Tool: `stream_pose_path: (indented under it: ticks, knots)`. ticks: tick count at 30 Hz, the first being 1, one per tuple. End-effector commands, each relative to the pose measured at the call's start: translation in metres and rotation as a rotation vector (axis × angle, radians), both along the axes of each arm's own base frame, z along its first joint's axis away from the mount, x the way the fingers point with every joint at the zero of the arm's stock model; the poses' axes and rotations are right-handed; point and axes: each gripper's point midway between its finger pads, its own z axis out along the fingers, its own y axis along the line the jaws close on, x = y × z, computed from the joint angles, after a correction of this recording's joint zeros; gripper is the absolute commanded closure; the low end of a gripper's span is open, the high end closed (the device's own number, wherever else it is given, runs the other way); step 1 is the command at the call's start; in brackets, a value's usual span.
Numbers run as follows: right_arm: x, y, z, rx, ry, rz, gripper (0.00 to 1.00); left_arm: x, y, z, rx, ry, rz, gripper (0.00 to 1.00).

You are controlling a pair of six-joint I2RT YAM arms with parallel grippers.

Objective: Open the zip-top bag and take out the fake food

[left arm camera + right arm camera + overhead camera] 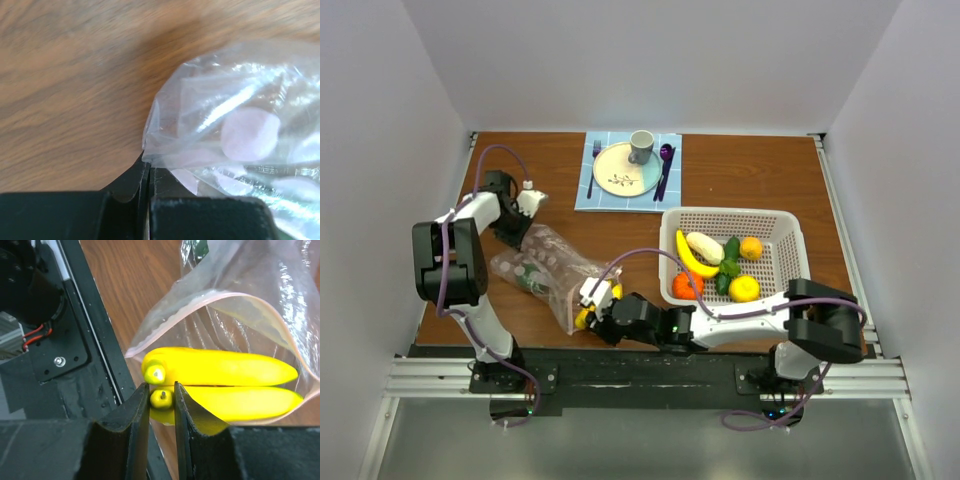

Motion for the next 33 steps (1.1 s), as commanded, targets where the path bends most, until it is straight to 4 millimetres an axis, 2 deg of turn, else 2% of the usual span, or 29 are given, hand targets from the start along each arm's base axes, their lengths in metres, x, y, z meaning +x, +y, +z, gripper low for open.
stream_pose_path:
  ticks: [1,8,9,12,13,15,16,18,19,20,21,22,23,24,25,27,29,30,31,32,33]
  knots:
    - [0.008,-0.009,0.044,0.099,-0.027,-0.06,0.93,0.023,0.022,0.019,0.079,-0.097,-0.017,1.0]
    - [0.015,-0.018,0.115,0.269,-0.072,-0.103,0.94,0.018,0.021,0.018,0.085,-0.095,-0.028,1.0]
    - [0.02,-0.026,0.135,0.316,-0.091,-0.132,0.94,0.018,0.022,0.019,0.085,-0.095,-0.026,1.0]
    - [0.035,-0.048,0.171,0.369,-0.157,-0.226,0.94,0.015,0.014,0.024,0.044,-0.082,-0.032,1.0]
    - [0.054,-0.068,0.177,0.36,-0.198,-0.361,1.0,0.022,0.011,0.035,0.028,-0.1,-0.031,1.0]
    - [0.074,-0.096,0.177,0.309,-0.262,-0.502,1.0,0.018,-0.002,0.045,-0.046,-0.08,-0.031,1.0]
    - [0.089,-0.124,0.183,0.293,-0.306,-0.652,1.0,0.027,-0.005,0.063,-0.069,-0.117,-0.033,1.0]
    - [0.104,-0.159,0.177,0.225,-0.353,-0.816,1.0,0.025,-0.021,0.081,-0.153,-0.114,-0.039,1.0]
    - [0.109,-0.173,0.175,0.199,-0.369,-0.885,1.0,0.033,-0.024,0.103,-0.169,-0.158,-0.047,1.0]
    - [0.118,-0.202,0.168,0.16,-0.382,-1.037,1.0,0.034,-0.027,0.113,-0.186,-0.169,-0.053,1.0]
    - [0.123,-0.214,0.164,0.148,-0.37,-1.102,1.0,0.028,-0.035,0.122,-0.223,-0.153,-0.062,1.0]
    - [0.126,-0.225,0.156,0.119,-0.356,-1.146,1.0,0.035,-0.037,0.143,-0.223,-0.197,-0.07,1.0]
    - [0.131,-0.242,0.14,0.072,-0.337,-1.214,1.0,0.035,-0.039,0.151,-0.226,-0.204,-0.075,1.0]
    - [0.131,-0.248,0.132,0.05,-0.336,-1.237,1.0,0.03,-0.045,0.157,-0.227,-0.186,-0.084,1.0]
    - [0.133,-0.252,0.124,0.021,-0.342,-1.254,0.97,0.033,-0.047,0.174,-0.219,-0.22,-0.093,1.0]
    - [0.135,-0.255,0.103,-0.055,-0.344,-1.269,0.86,0.028,-0.058,0.184,-0.209,-0.215,-0.115,1.0]
    - [0.136,-0.254,0.098,-0.076,-0.33,-1.291,0.76,0.025,-0.071,0.187,-0.194,-0.22,-0.145,1.0]
    - [0.138,-0.252,0.091,-0.117,-0.346,-1.298,0.69,0.021,-0.068,0.179,-0.15,-0.199,-0.14,1.0]
    - [0.139,-0.251,0.091,-0.126,-0.35,-1.304,0.46,0.02,-0.065,0.177,-0.127,-0.199,-0.131,1.0]
    - [0.14,-0.248,0.095,-0.128,-0.352,-1.313,0.35,0.019,-0.074,0.176,-0.116,-0.197,-0.153,1.0]
    - [0.141,-0.247,0.093,-0.145,-0.367,-1.318,0.19,0.018,-0.075,0.176,-0.108,-0.196,-0.154,1.0]
